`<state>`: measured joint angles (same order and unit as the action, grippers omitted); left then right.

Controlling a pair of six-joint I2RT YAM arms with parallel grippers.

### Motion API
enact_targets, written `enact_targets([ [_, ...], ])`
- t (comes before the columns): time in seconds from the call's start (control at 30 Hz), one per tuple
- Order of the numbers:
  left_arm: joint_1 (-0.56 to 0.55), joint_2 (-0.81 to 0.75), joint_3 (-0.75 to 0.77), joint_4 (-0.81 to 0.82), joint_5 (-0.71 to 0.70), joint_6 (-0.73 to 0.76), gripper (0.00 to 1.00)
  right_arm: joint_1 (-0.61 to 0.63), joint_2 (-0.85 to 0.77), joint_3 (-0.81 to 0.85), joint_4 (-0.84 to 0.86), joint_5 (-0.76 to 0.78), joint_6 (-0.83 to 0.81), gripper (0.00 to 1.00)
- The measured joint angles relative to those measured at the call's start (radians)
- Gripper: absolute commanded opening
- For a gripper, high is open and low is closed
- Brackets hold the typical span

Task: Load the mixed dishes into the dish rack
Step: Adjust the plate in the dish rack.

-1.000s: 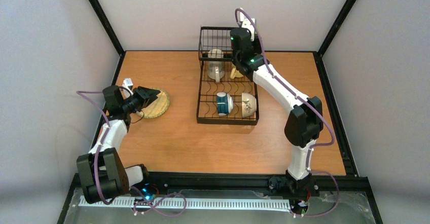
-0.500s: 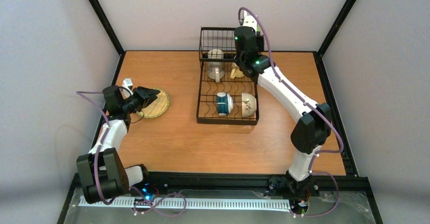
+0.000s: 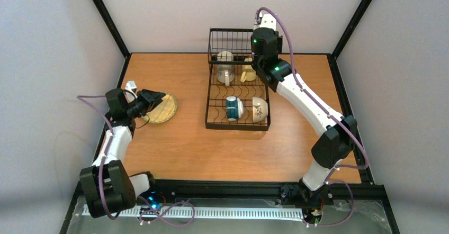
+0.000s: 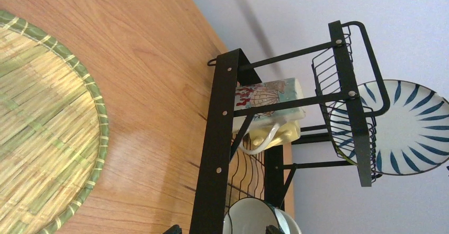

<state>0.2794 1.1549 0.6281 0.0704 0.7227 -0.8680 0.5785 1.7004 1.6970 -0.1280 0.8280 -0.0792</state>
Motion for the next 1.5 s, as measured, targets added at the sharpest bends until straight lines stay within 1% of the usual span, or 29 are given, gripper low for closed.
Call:
enact_targets([
  [0.33, 0.000, -0.013, 0.034, -0.072, -0.017, 0.002, 0.89, -0.002, -0.001, -0.014, 0.011, -0.016, -0.002, 0.60],
  [0.57, 0.000, -0.019, 0.050, -0.089, -0.023, 0.013, 0.89, -0.002, -0.014, -0.032, 0.012, -0.017, -0.002, 0.61],
  [0.7, 0.000, -0.023, 0.053, -0.110, -0.028, 0.025, 0.89, -0.002, -0.027, -0.034, 0.012, -0.019, -0.002, 0.64],
  [1.0, 0.000, -0.038, 0.123, -0.196, -0.084, 0.063, 0.89, -0.002, -0.078, -0.034, 0.011, -0.024, -0.002, 0.64],
  [1.17, 0.000, -0.039, 0.137, -0.228, -0.134, 0.064, 0.89, -0.002, -0.087, -0.028, 0.002, -0.038, -0.002, 0.64],
  [1.33, 0.000, -0.021, 0.148, -0.275, -0.188, 0.064, 0.89, 0.003, -0.091, -0.006, -0.017, -0.105, -0.003, 0.64],
  [1.47, 0.000, 0.000, 0.185, -0.340, -0.256, 0.071, 0.90, 0.028, -0.089, 0.049, -0.053, -0.256, -0.002, 0.65],
  [1.5, 0.000, 0.002, 0.193, -0.354, -0.274, 0.072, 0.90, 0.038, -0.079, 0.089, -0.076, -0.316, 0.000, 0.65],
])
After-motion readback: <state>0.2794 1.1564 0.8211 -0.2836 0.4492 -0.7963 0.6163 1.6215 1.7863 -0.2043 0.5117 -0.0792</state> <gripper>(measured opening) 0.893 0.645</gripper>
